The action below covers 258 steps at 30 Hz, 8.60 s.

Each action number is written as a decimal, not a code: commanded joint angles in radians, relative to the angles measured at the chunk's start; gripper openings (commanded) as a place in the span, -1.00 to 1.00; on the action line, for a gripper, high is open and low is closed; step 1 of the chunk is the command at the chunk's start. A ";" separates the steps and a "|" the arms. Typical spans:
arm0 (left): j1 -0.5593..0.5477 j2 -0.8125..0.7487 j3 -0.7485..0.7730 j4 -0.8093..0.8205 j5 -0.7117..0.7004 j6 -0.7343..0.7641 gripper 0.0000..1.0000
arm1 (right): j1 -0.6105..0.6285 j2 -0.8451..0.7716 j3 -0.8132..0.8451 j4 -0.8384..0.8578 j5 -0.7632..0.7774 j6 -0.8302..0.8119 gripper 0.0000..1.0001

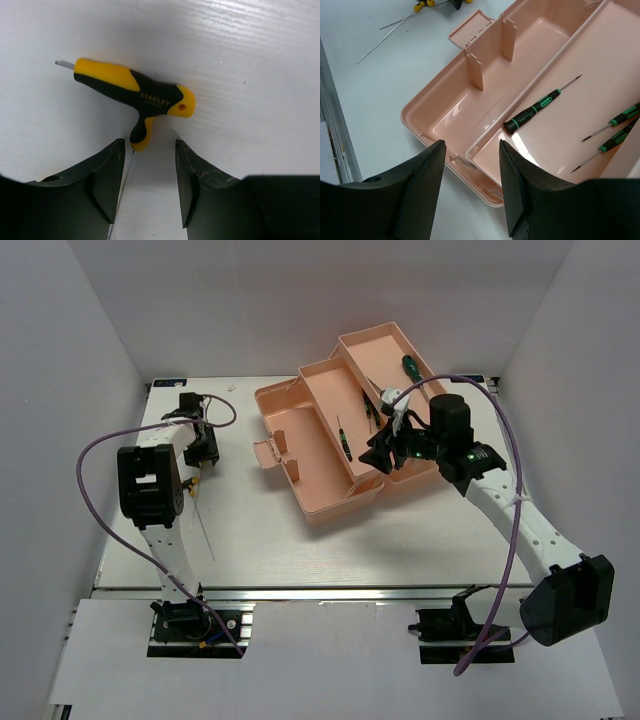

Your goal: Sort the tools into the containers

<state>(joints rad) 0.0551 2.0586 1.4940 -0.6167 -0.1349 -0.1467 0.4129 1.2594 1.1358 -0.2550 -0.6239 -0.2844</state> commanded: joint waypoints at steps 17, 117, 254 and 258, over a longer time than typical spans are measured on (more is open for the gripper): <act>0.008 -0.035 0.037 0.080 0.020 -0.092 -0.72 | 0.003 0.044 0.097 -0.018 -0.017 -0.019 0.20; 0.121 -0.567 -0.314 0.130 0.366 -0.313 -1.00 | 0.032 0.195 0.265 -0.253 -0.128 -0.102 0.27; -1.130 0.426 0.586 0.658 -0.172 0.450 0.16 | -0.824 0.232 0.016 -0.214 -0.074 -0.081 0.78; -1.126 0.434 0.579 0.630 -0.170 0.426 -0.27 | -0.824 0.224 0.005 -0.211 -0.073 -0.085 0.78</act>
<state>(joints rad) -1.1023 2.5206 2.0590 0.0456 -0.2447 0.2745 -0.4118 1.4876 1.1576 -0.4686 -0.6697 -0.3500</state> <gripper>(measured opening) 0.394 0.887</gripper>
